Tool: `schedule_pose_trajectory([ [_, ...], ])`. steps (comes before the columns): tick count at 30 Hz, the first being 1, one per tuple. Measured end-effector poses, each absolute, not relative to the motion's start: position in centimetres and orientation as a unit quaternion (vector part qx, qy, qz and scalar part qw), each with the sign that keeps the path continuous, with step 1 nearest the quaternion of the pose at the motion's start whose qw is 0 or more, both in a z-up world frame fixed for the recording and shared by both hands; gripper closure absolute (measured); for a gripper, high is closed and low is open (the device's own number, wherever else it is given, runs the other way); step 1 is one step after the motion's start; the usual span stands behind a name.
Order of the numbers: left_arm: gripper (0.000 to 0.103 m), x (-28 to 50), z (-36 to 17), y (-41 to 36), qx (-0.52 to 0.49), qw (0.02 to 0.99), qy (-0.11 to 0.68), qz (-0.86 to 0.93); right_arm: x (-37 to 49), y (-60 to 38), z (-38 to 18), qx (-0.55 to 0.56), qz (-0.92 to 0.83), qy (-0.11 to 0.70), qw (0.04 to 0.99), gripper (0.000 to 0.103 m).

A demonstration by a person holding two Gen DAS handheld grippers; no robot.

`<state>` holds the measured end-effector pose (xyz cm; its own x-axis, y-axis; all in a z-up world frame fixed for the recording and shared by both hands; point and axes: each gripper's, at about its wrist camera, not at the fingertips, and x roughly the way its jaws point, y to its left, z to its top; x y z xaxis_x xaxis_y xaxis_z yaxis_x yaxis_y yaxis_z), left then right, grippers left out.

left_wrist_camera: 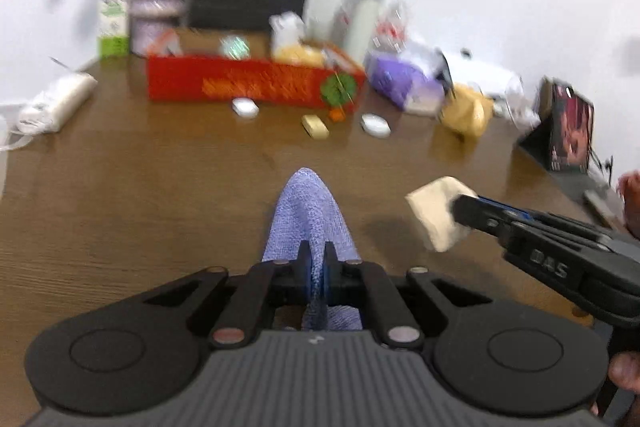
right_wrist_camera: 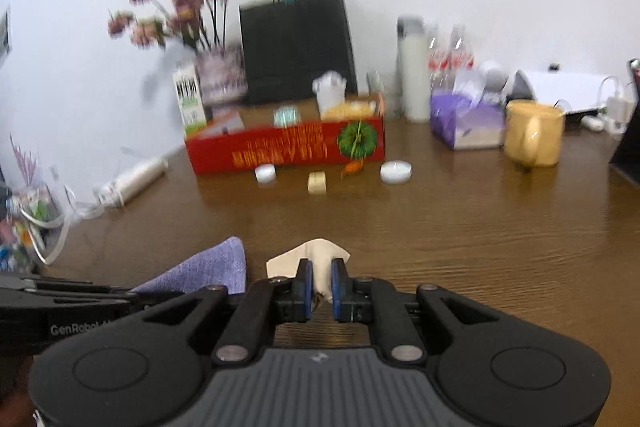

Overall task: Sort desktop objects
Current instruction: 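Grasp the purple cloth with the left tool while the right tool grasps the beige pad, then carry the purple cloth and beige pad into the red box and release both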

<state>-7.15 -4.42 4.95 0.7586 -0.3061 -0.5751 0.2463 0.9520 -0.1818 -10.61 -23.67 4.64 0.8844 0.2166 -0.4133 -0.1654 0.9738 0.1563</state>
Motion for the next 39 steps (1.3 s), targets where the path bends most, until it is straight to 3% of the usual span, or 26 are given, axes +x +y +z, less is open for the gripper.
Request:
schedule_pose_trajectory([
  [4, 0.098, -7.9, 7.4, -2.6, -0.070, 0.951, 0.274, -0.124, -11.8, -23.2, 7.0, 0.048, 0.106, 0.167, 0.979, 0.094],
  [13, 0.097, -3.7, 13.8, -0.7, -0.041, 0.975, 0.187, -0.110, -7.7, -25.2, 12.1, 0.067, 0.100, 0.135, 0.984, 0.094],
  [16, 0.097, 1.8, 16.0, -0.4, -0.014, 0.983, 0.159, -0.091, -4.0, -26.0, 14.7, 0.063, 0.097, 0.127, 0.985, 0.094],
  [21, 0.097, 13.9, 17.6, -0.2, 0.003, 0.975, 0.201, -0.098, 5.8, -26.6, 17.9, 0.067, 0.095, 0.134, 0.984, 0.094],
  [23, 0.097, 19.3, 16.3, -0.4, 0.030, 0.969, 0.223, -0.099, 11.9, -26.1, 17.8, 0.056, 0.114, 0.186, 0.974, 0.094],
  [27, 0.097, 29.6, 11.7, 0.1, 0.028, 0.933, 0.338, -0.121, 22.2, -24.6, 14.5, 0.048, 0.121, 0.306, 0.943, 0.094],
  [32, 0.097, 36.1, 6.4, 0.7, 0.049, 0.896, 0.424, -0.121, 31.6, -22.2, 7.6, -0.014, 0.066, 0.446, 0.892, 0.094],
  [35, 0.088, 35.7, 5.1, 0.3, 0.073, 0.883, 0.445, -0.130, 32.7, -20.7, 5.4, -0.062, 0.065, 0.457, 0.885, 0.092],
  [39, 0.056, 35.2, 6.9, 0.7, 0.047, 0.884, 0.449, -0.123, 33.3, -19.0, 5.1, -0.107, 0.058, 0.462, 0.878, 0.064],
])
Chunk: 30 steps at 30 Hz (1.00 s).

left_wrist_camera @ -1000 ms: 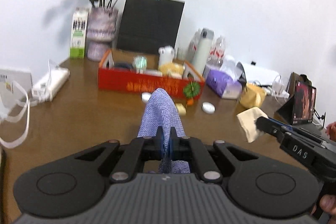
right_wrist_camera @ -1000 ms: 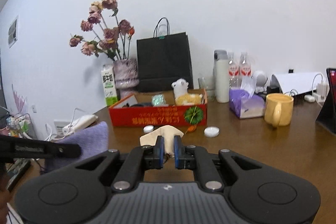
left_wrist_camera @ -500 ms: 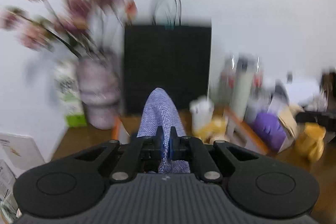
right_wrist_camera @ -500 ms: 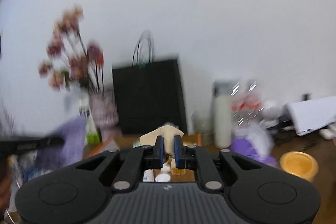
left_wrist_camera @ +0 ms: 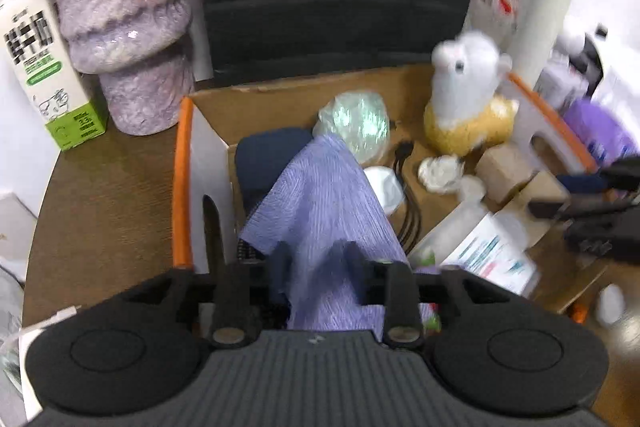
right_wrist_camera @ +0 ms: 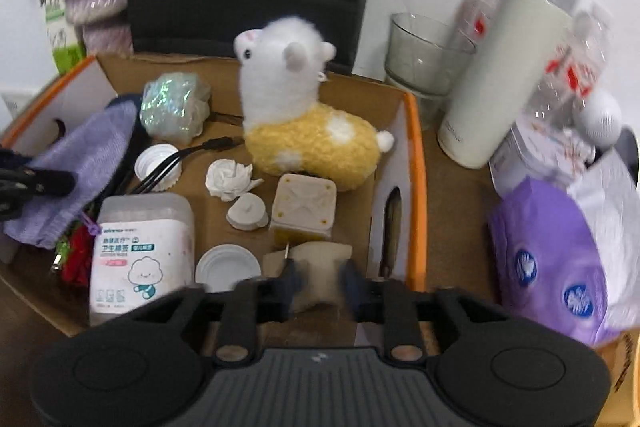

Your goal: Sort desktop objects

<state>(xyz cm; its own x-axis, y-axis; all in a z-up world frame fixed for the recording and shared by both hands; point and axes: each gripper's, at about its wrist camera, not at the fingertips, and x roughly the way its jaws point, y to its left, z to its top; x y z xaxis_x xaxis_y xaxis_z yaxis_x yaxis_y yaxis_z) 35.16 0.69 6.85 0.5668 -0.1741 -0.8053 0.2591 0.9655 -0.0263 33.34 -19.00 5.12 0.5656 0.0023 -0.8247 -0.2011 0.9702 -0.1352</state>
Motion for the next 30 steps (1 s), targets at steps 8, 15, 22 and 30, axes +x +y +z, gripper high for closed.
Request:
schedule_pose_trajectory([
  [8, 0.005, 31.1, 14.3, 1.3, 0.020, 0.916, 0.393, -0.079, 30.4, -19.7, 11.6, -0.073, 0.072, 0.420, 0.902, 0.040],
  [15, 0.000, 19.6, 14.7, -0.3, 0.016, 0.944, 0.317, -0.091, 21.7, -21.1, 13.7, 0.004, 0.112, 0.360, 0.926, 0.027],
  [22, 0.000, 7.5, 7.5, -0.4, -0.036, 0.945, 0.318, -0.073, 10.0, -22.8, 8.4, 0.006, 0.079, 0.319, 0.945, 0.017],
  [30, 0.000, -1.3, 2.4, -1.4, -0.008, 0.951, 0.307, -0.042, -0.1, -23.7, 2.6, -0.004, 0.115, 0.327, 0.938, 0.016],
])
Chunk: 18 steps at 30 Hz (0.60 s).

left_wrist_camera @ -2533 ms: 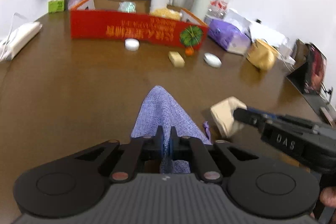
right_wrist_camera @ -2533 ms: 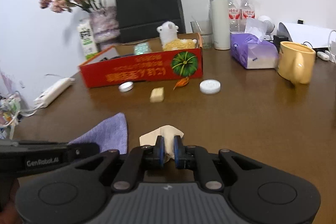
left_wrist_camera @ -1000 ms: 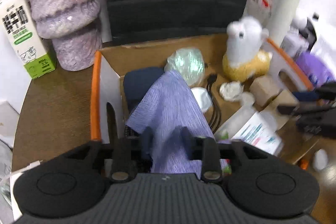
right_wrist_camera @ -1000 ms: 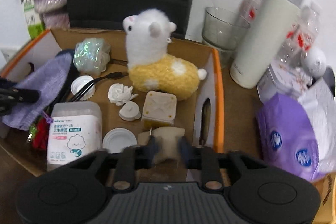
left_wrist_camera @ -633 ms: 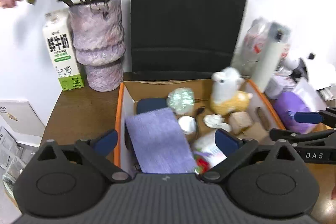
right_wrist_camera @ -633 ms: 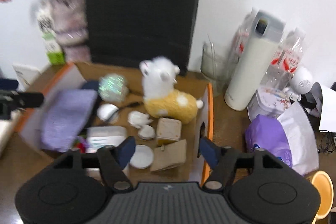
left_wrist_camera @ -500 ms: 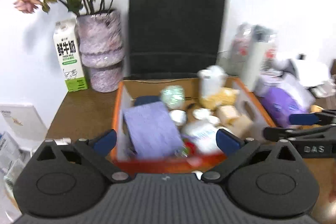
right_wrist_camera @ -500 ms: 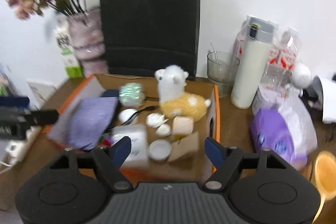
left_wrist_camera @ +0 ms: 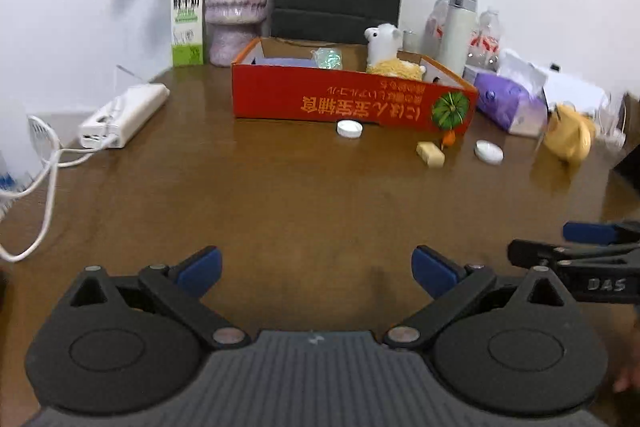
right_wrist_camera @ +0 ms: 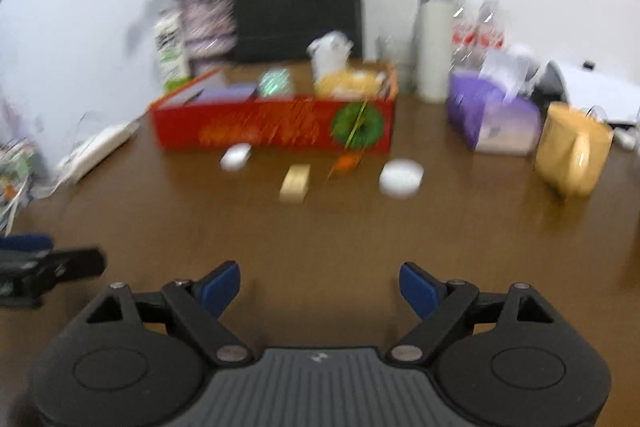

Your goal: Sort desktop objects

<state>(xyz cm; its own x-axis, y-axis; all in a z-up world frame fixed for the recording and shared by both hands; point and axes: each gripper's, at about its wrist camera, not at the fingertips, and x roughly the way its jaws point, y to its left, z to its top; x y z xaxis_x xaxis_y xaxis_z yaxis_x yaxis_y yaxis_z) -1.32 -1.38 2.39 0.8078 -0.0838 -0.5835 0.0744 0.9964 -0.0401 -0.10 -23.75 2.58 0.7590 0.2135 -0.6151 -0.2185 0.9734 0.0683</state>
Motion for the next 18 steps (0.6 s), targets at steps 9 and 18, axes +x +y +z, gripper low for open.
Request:
schedule_pose_trajectory([
  [9, 0.000, -2.6, 1.0, -2.0, 0.017, 0.949, 0.311, -0.051, -5.0, -22.9, 2.1, -0.031, 0.132, 0.283, 0.949, 0.006],
  [18, 0.000, -2.1, 0.5, -1.5, -0.007, 0.941, 0.335, -0.042, -3.9, -24.6, 1.9, 0.027, 0.122, 0.288, 0.949, 0.006],
])
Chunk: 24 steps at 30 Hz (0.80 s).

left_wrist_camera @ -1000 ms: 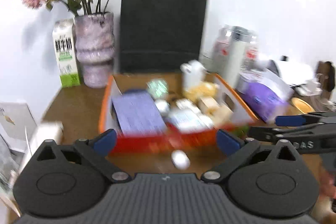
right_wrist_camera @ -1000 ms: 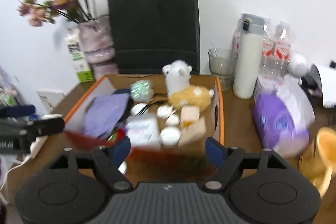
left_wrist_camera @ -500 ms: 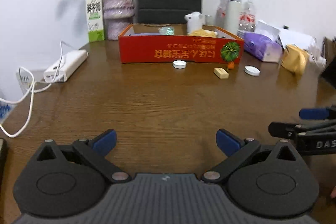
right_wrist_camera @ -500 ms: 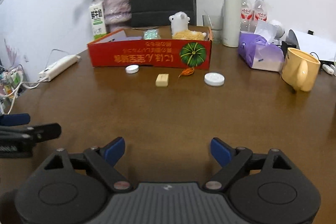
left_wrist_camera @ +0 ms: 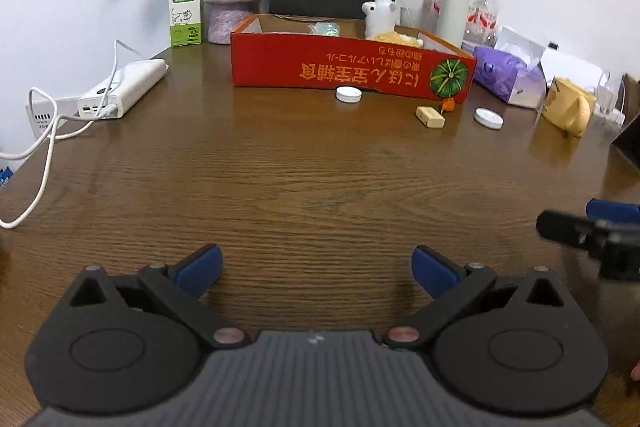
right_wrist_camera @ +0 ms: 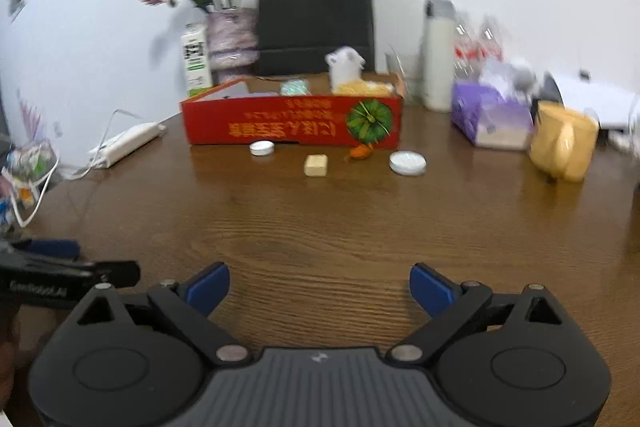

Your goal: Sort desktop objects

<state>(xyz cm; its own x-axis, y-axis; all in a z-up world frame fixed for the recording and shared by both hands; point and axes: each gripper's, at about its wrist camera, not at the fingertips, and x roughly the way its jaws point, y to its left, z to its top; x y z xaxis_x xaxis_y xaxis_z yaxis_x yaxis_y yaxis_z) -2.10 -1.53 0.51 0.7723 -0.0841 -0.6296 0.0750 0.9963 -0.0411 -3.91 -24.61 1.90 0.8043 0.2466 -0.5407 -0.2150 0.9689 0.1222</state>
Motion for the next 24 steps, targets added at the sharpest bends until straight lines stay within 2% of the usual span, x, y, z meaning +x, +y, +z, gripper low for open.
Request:
schedule_pose_trajectory([
  [5, 0.000, -1.9, 0.5, -1.9, 0.001, 0.940, 0.337, -0.048, -3.6, -25.2, 1.7, 0.045, 0.119, 0.295, 0.947, 0.006],
  [8, 0.000, -0.4, 1.3, -2.2, 0.009, 0.950, 0.303, -0.073, -2.5, -24.6, 1.9, 0.025, 0.121, 0.306, 0.944, 0.008],
  [11, 0.000, 3.6, 2.6, -2.9, 0.045, 0.954, 0.283, -0.092, 0.2, -23.2, 2.7, -0.029, 0.130, 0.302, 0.944, 0.030],
  [12, 0.000, 5.2, 2.9, -2.9, 0.042, 0.952, 0.284, -0.106, 1.6, -22.7, 2.9, -0.042, 0.133, 0.304, 0.943, 0.033],
  [15, 0.004, 10.7, 3.5, -2.8, 0.023, 0.950, 0.286, -0.122, 6.7, -21.5, 3.0, -0.039, 0.162, 0.312, 0.935, 0.034],
  [16, 0.007, 12.7, 3.5, -2.8, 0.022, 0.946, 0.296, -0.129, 8.9, -21.1, 2.7, -0.031, 0.169, 0.327, 0.929, 0.040],
  [17, 0.016, 14.5, 3.2, -3.0, 0.020, 0.941, 0.309, -0.136, 10.8, -20.6, 2.3, -0.030, 0.173, 0.342, 0.923, 0.044],
  [19, 0.046, 18.1, 2.3, -3.2, 0.012, 0.930, 0.342, -0.133, 13.7, -19.6, 1.7, -0.044, 0.176, 0.360, 0.915, 0.054],
  [21, 0.056, 20.5, 1.4, -3.8, 0.008, 0.926, 0.355, -0.128, 15.7, -19.1, 1.5, -0.054, 0.166, 0.354, 0.919, 0.058],
  [22, 0.070, 20.9, 1.1, -4.1, 0.015, 0.931, 0.342, -0.129, 16.3, -19.3, 1.6, -0.047, 0.169, 0.356, 0.918, 0.070],
  [23, 0.074, 21.5, 0.9, -4.4, 0.022, 0.930, 0.341, -0.134, 16.5, -19.5, 1.6, -0.039, 0.171, 0.356, 0.918, 0.081],
  [24, 0.074, 21.6, 0.8, -4.7, 0.025, 0.932, 0.337, -0.133, 16.5, -19.8, 1.5, -0.032, 0.173, 0.354, 0.918, 0.083],
])
